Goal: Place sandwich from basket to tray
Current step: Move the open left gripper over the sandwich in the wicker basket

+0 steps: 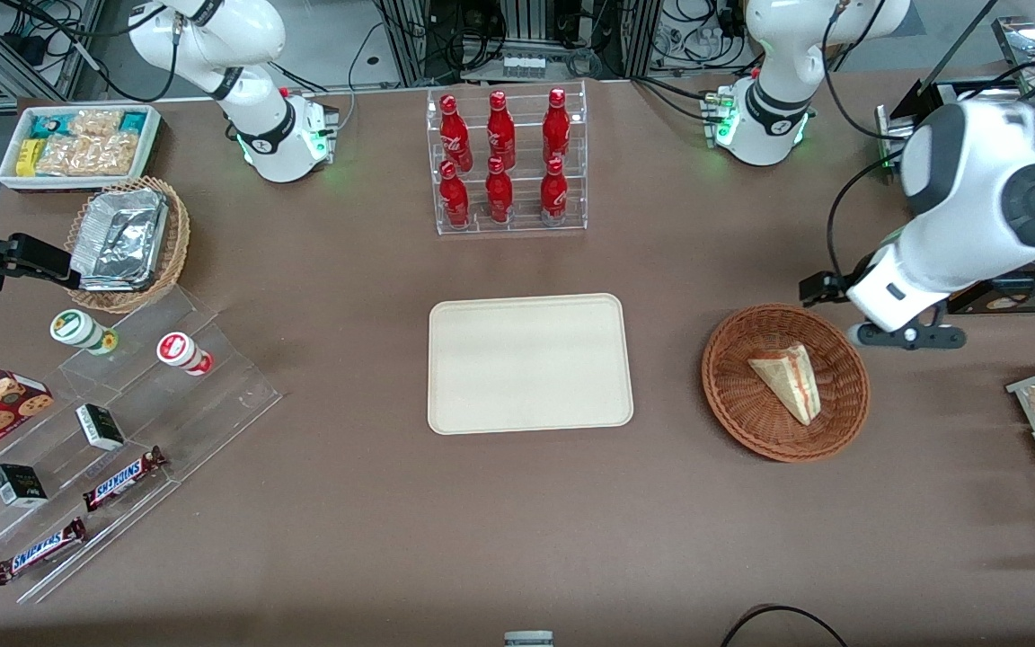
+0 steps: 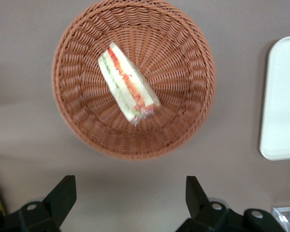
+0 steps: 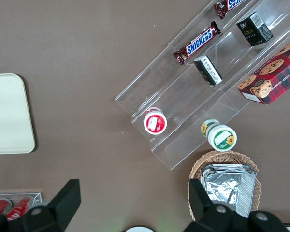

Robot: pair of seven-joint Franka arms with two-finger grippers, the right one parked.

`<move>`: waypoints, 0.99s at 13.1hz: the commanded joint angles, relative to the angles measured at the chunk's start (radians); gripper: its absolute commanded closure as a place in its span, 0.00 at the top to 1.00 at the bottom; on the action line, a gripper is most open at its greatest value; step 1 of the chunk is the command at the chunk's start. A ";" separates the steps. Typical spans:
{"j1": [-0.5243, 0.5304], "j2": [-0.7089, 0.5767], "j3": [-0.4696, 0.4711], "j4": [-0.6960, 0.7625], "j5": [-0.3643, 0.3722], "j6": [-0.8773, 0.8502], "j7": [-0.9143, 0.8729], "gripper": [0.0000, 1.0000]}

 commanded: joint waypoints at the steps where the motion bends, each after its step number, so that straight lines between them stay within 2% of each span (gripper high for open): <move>1: -0.004 -0.030 0.004 -0.145 0.009 0.187 0.000 1.00; 5: -0.004 0.002 0.004 -0.173 0.009 0.306 -0.120 1.00; 9: -0.005 0.060 0.004 -0.171 0.009 0.379 -0.554 1.00; 13: -0.004 0.097 0.004 -0.167 0.006 0.404 -0.745 1.00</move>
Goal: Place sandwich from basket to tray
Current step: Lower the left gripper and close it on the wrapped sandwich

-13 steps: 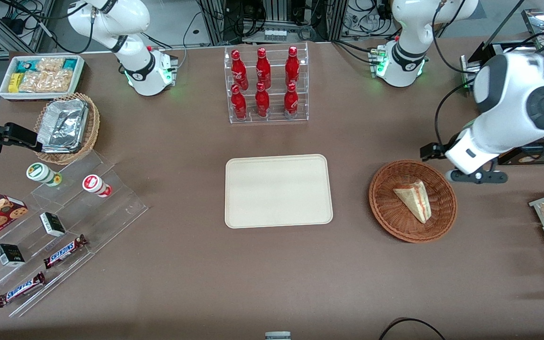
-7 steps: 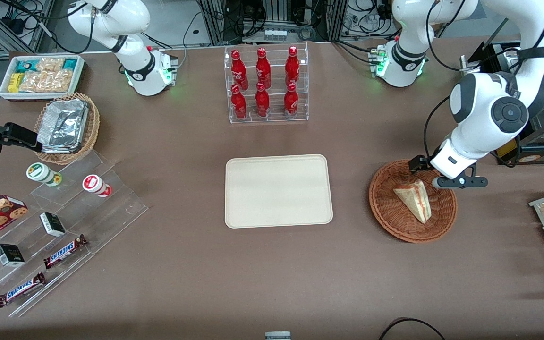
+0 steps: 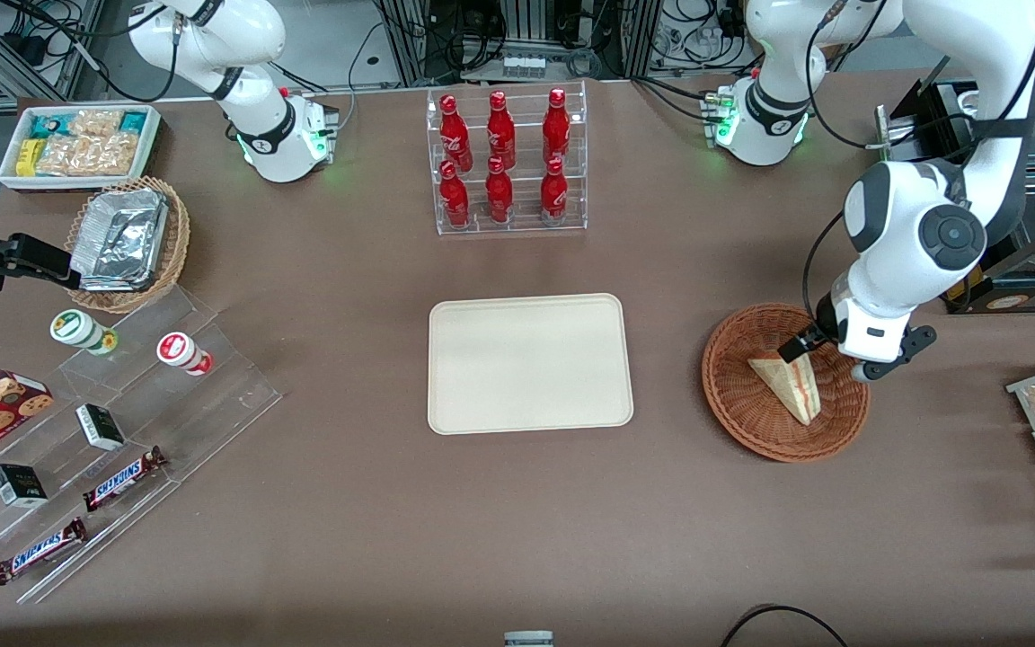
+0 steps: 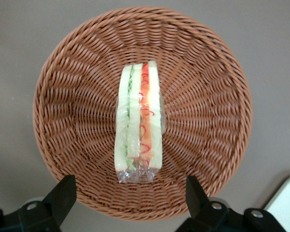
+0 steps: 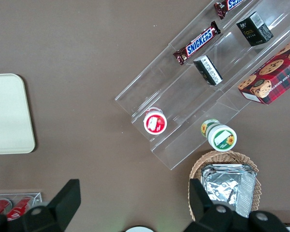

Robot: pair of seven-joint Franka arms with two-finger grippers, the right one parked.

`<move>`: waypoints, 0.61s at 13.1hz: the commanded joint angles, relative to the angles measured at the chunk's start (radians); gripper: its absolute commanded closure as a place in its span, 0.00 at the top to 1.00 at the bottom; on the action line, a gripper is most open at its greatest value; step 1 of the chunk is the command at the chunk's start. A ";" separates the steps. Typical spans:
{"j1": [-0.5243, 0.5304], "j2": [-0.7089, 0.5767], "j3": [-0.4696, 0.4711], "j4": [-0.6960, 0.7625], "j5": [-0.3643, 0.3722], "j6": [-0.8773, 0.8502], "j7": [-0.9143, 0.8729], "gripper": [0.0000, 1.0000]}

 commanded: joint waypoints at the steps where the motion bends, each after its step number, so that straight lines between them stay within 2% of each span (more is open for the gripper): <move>1: -0.004 0.016 0.003 0.000 0.006 0.026 -0.087 1.00; 8: 0.012 0.105 0.004 0.016 0.002 0.113 -0.088 1.00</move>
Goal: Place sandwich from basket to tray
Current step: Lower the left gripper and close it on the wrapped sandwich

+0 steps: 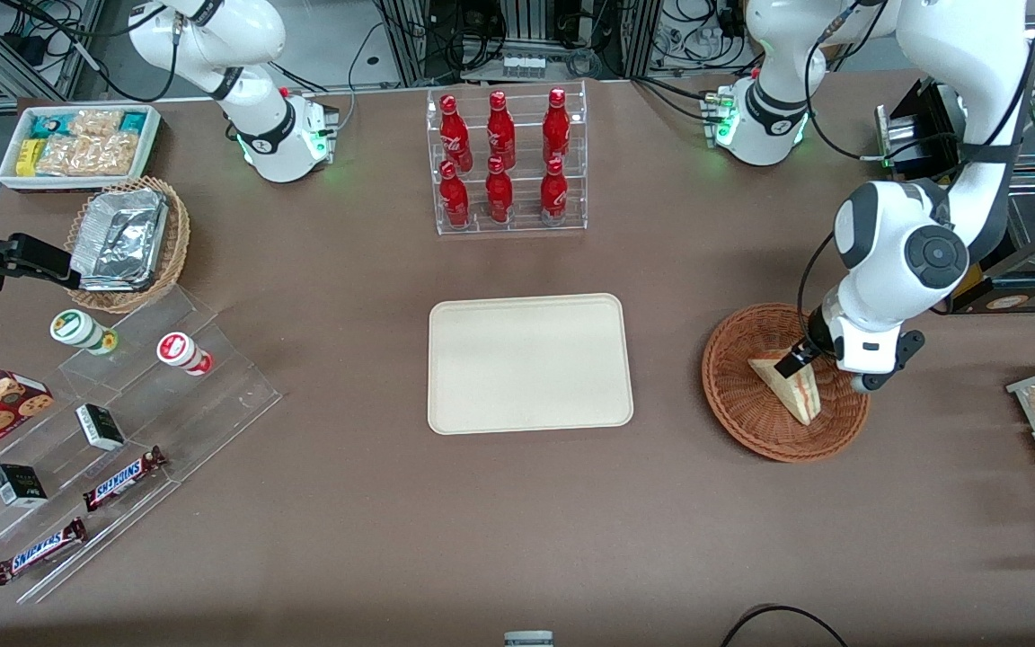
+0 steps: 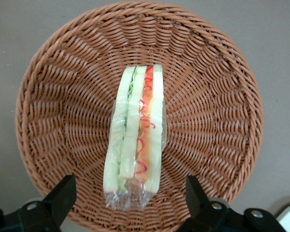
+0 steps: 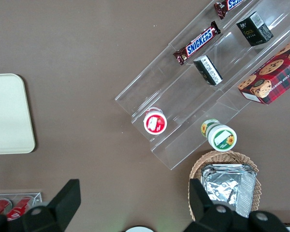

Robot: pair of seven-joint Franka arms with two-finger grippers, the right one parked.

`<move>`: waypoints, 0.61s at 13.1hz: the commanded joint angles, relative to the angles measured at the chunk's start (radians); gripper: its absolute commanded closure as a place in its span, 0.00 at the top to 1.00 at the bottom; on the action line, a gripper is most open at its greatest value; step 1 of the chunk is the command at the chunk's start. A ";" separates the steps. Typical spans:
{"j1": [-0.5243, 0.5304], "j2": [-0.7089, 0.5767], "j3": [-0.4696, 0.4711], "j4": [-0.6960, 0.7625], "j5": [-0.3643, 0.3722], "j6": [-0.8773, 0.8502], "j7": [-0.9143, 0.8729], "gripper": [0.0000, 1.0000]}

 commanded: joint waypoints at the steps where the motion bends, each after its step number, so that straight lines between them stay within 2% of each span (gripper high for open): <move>1: 0.013 0.048 0.001 0.015 0.003 0.046 -0.020 1.00; 8: 0.013 0.086 0.001 0.013 -0.002 0.073 -0.020 1.00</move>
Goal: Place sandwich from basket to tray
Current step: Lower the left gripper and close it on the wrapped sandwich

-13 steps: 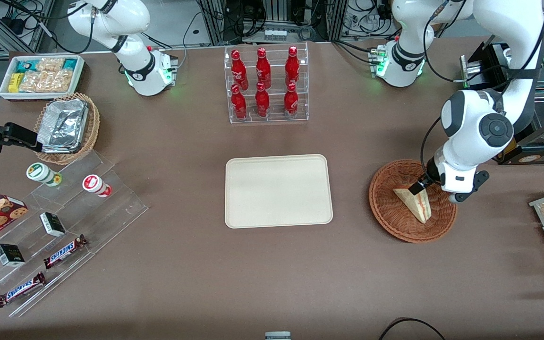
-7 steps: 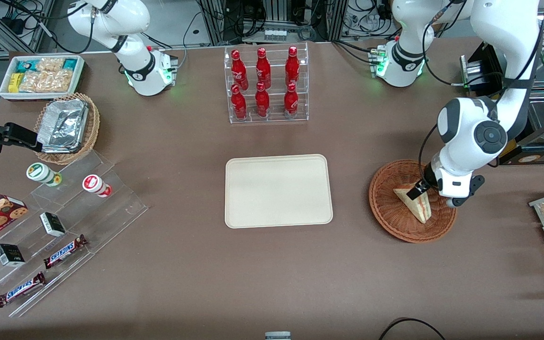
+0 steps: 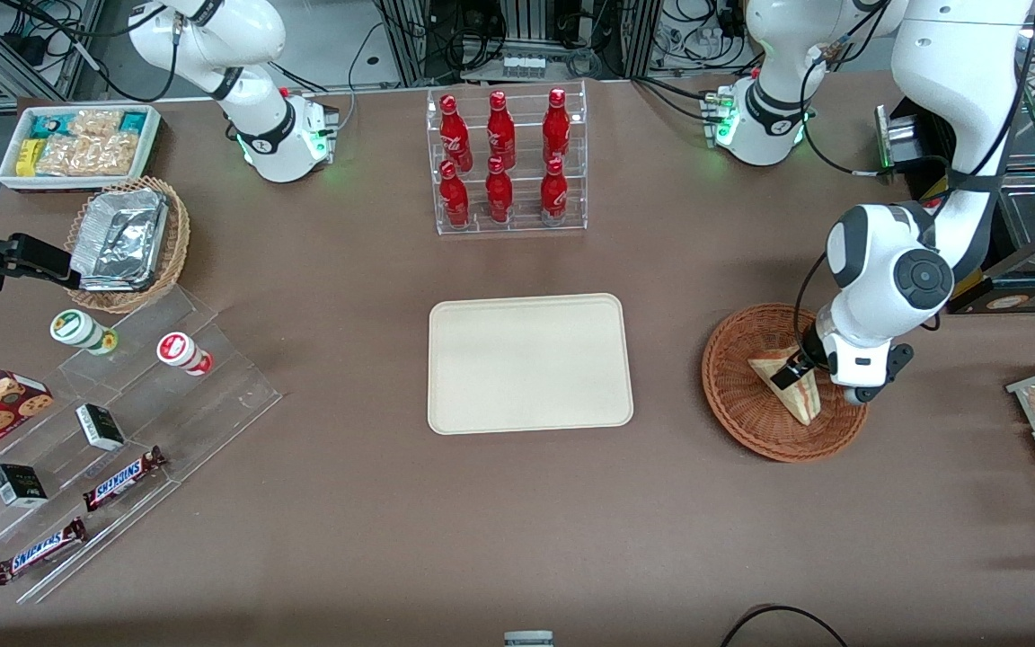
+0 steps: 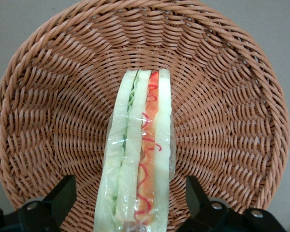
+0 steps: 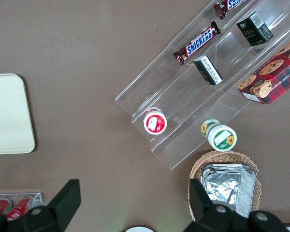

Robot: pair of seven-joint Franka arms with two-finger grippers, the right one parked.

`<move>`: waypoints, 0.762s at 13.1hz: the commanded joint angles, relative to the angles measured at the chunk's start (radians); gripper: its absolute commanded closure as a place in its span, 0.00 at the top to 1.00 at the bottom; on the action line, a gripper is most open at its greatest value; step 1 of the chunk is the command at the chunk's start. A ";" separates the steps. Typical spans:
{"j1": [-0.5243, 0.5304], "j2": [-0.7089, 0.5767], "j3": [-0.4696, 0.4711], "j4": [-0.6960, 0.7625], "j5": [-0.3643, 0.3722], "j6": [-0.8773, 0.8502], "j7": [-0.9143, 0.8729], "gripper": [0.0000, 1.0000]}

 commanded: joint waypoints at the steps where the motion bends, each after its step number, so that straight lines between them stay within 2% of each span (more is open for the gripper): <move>1: 0.003 0.014 -0.003 0.009 -0.003 0.004 -0.018 0.98; 2: 0.003 0.015 -0.003 0.008 -0.006 0.001 -0.020 0.86; 4: 0.003 0.029 -0.003 0.003 -0.008 -0.005 -0.017 0.08; 5: 0.003 0.026 -0.003 0.006 -0.008 -0.020 -0.006 0.00; 7: 0.003 0.012 -0.003 0.049 -0.006 -0.103 0.000 0.00; 10: -0.003 0.014 -0.006 0.205 -0.003 -0.329 0.000 0.00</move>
